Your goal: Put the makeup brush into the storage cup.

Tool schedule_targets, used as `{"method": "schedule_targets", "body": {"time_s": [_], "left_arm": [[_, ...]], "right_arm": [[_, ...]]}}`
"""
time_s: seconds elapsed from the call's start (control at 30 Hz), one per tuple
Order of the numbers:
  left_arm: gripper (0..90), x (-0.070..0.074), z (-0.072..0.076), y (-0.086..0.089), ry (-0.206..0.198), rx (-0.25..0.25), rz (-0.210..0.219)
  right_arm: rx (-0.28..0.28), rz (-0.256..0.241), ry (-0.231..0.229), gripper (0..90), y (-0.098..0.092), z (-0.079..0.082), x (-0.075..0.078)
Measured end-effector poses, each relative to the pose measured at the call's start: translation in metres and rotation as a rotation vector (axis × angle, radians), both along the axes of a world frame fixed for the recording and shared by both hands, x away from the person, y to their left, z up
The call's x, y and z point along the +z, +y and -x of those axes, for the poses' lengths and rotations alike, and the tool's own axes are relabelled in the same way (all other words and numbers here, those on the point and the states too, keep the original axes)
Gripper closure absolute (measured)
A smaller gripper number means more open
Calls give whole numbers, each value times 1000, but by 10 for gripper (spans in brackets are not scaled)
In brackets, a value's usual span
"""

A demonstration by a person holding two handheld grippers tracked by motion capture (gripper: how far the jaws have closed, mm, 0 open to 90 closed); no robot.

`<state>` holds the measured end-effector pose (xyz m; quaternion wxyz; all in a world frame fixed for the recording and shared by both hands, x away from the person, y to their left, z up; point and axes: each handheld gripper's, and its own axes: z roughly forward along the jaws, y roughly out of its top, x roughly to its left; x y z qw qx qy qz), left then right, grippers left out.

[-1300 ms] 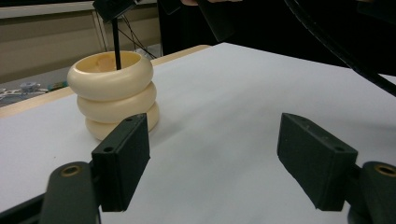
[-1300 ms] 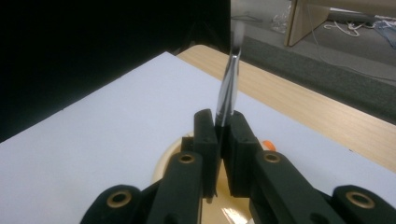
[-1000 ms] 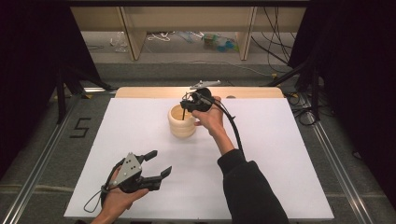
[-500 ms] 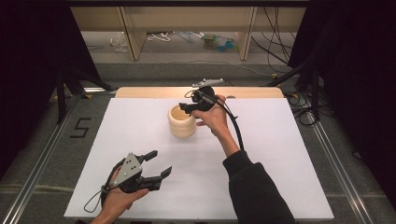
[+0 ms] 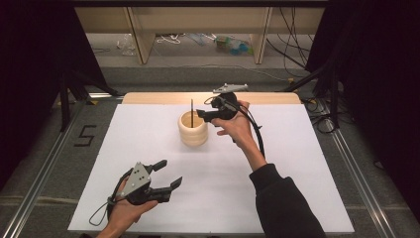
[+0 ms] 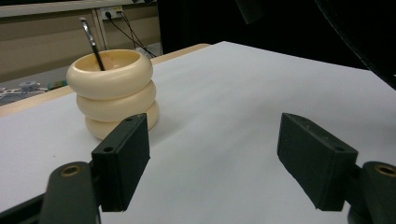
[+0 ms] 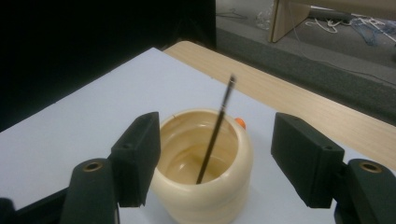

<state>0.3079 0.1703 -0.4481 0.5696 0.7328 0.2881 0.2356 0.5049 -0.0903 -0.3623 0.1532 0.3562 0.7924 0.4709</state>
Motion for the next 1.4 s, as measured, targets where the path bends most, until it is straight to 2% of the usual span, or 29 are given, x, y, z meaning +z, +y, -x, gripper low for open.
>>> {"method": "schedule_targets", "body": {"time_s": [0.2, 0.23, 0.3, 0.5, 0.6, 0.7, 0.73, 0.8, 0.97, 1.0, 1.1, 1.17, 1.27, 1.3, 1.33, 1.4], "left_arm": [[255, 0, 0, 0, -4, 0, -5], [255, 0, 0, 0, 4, 4, 4], [255, 0, 0, 0, 2, 4, 1], [255, 0, 0, 0, -3, 3, -6], [255, 0, 0, 0, 3, 7, 0], [255, 0, 0, 0, 1, 5, -3], [255, 0, 0, 0, 1, 6, -3], [255, 0, 0, 0, 0, 6, -3], [255, 0, 0, 0, 1, 5, -1], [255, 0, 1, 0, 7, 18, 1], [254, 0, -1, 1, -18, 13, -15], [254, 0, -1, 0, -4, 6, -10], [254, -1, 1, -1, 17, 7, 7], [254, -1, 1, -1, 19, 7, 7], [254, -1, 1, -1, 21, 8, 7], [254, -1, 1, -1, 22, 7, 8]], "right_arm": [[4, -11, -13, 285, -8, 9, 5], [6, -5, -14, 281, -9, 11, 6], [6, 7, -26, 280, -12, 16, 9], [17, -6, -73, 278, -21, 29, 13], [24, -10, -74, 278, -26, 34, 14], [23, -18, -69, 279, -30, 40, 15], [28, -22, -86, 279, -31, 40, 14], [24, -29, -72, 280, -34, 44, 14], [26, -14, -113, 280, -37, 50, 12], [32, -19, -112, 279, -38, 51, 12], [32, -16, -125, 274, -41, 55, 11], [29, -15, -124, 262, -42, 57, 10], [26, -40, -137, 252, -44, 59, 6], [29, -43, -114, 246, -44, 61, 6], [30, -40, -135, 243, -45, 61, 5], [27, -33, -142, 242, -46, 64, 5]]}}
